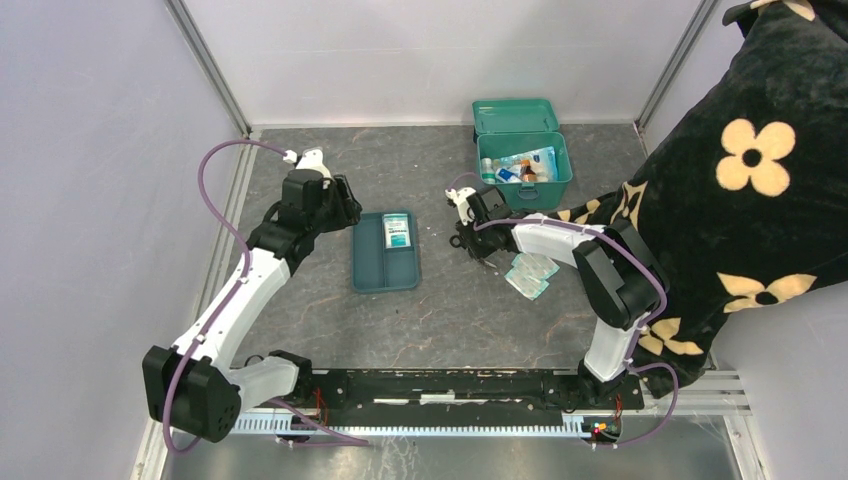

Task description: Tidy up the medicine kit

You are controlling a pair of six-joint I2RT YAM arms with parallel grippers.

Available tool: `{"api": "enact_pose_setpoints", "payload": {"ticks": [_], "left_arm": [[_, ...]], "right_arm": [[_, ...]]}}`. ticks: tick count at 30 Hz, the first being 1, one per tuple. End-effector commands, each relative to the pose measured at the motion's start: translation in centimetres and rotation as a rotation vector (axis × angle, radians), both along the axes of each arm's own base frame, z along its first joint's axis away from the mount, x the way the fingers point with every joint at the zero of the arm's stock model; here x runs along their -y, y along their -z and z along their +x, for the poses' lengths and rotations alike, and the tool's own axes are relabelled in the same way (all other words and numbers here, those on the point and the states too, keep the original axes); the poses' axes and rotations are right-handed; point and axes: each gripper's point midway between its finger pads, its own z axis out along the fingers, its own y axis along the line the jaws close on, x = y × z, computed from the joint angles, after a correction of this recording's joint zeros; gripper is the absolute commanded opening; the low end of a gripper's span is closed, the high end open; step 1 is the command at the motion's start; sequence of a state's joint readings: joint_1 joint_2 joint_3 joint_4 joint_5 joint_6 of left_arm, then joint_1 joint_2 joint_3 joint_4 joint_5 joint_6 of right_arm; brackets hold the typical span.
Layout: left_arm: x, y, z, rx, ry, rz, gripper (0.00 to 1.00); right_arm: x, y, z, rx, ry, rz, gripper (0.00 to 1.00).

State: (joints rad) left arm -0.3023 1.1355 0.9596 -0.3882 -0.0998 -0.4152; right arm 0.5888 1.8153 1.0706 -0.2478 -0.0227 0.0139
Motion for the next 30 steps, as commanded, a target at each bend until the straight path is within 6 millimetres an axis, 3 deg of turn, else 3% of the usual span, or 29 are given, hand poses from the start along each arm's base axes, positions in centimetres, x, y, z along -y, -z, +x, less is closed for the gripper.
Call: {"api": "enact_pose_setpoints", "payload": {"ticks": [1,4,9,13,17,21,23,26,30], "left_arm": [[0.5,0.0,0.5,0.006,0.028,-0.012,0.61],[1.0,0.4,0.6,-0.006,0.047,-0.028,0.61],[3.1,0.6,0.2,-0.022,0.099,-0.140,0.61],[6.7,1.2,-0.7,-0.029,0.153,-0.243,0.60],[10.9,2.0,-1.6,-0.054,0.221,-0.283,0.59],[13.7,2.4,-1.8,-0.066,0.258,-0.313,0.58],[14.2,2.4,-1.6,-0.067,0.261,-0.313,0.57],[13.9,1.8,-1.3,-0.043,0.243,-0.310,0.57],[14.1,1.6,-1.2,-0.028,0.240,-0.332,0.59]], "right_arm": [[1.9,3.7,-3.2,-0.118,0.011,-0.066,0.18],[1.4,3.5,-3.7,-0.116,0.009,-0.031,0.08],[-1.0,0.8,-3.6,-0.081,0.002,0.128,0.03],[-2.0,-1.1,-3.6,-0.050,0.006,0.220,0.01],[-2.4,-1.6,-3.9,-0.043,0.009,0.267,0.00],[-2.6,-1.6,-4.2,-0.048,0.008,0.287,0.00],[-2.2,-2.0,-4.1,-0.032,0.019,0.279,0.05],[-1.1,-2.7,-3.8,0.007,0.048,0.230,0.26],[-0.7,-3.3,-4.2,0.026,0.088,0.222,0.43]]}}
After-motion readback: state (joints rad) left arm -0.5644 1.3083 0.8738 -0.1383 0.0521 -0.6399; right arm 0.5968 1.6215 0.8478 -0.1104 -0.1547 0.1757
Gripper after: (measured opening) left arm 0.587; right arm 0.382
